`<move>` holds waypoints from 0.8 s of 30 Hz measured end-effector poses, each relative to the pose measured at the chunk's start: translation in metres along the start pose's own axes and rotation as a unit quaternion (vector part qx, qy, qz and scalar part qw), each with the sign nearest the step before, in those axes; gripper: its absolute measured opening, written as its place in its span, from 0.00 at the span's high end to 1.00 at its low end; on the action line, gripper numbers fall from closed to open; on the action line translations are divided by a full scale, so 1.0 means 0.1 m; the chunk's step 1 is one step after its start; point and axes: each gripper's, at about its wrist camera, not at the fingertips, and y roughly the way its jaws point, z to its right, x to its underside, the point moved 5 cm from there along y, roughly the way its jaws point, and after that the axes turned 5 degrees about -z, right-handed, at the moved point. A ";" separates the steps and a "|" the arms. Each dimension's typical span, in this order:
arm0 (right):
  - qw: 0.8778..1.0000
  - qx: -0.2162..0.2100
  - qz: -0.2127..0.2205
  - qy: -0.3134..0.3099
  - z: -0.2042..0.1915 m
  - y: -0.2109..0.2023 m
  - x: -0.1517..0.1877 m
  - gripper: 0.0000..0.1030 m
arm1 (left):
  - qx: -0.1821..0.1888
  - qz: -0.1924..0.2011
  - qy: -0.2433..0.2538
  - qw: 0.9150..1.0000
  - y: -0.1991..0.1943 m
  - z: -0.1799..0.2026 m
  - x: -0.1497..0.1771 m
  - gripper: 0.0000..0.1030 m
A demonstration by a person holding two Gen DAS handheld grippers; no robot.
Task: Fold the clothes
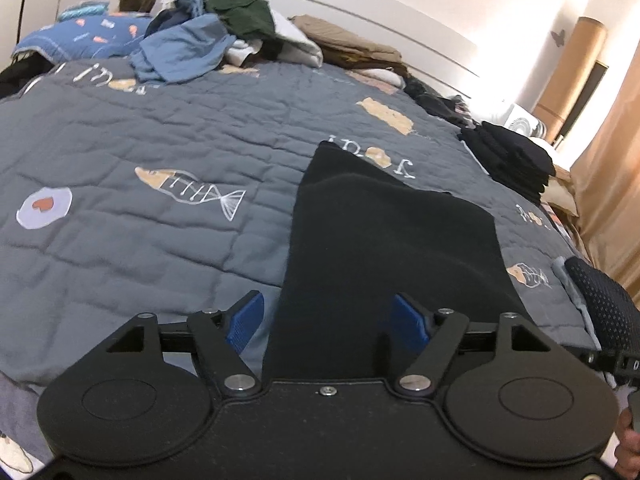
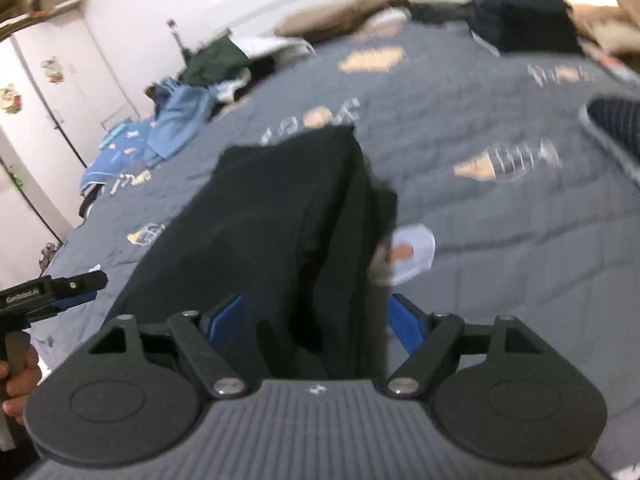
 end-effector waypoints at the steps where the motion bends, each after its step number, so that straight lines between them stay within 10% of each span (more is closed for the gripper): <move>1: 1.000 -0.011 -0.011 0.014 0.03 0.03 0.02 0.24 | 0.000 -0.002 -0.004 1.000 0.01 -0.01 0.00 0.32; 6: 0.987 -0.110 -0.044 0.110 0.28 0.15 0.13 0.24 | 0.003 -0.004 0.006 1.000 0.05 0.04 0.01 0.31; 16: 0.968 -0.158 -0.074 0.180 0.53 0.44 0.25 0.23 | 0.018 -0.001 0.005 1.000 0.06 0.12 -0.01 0.31; 24: 0.952 -0.204 -0.088 0.209 0.47 0.72 0.28 0.00 | 0.023 0.001 -0.003 1.000 0.04 0.11 -0.02 0.31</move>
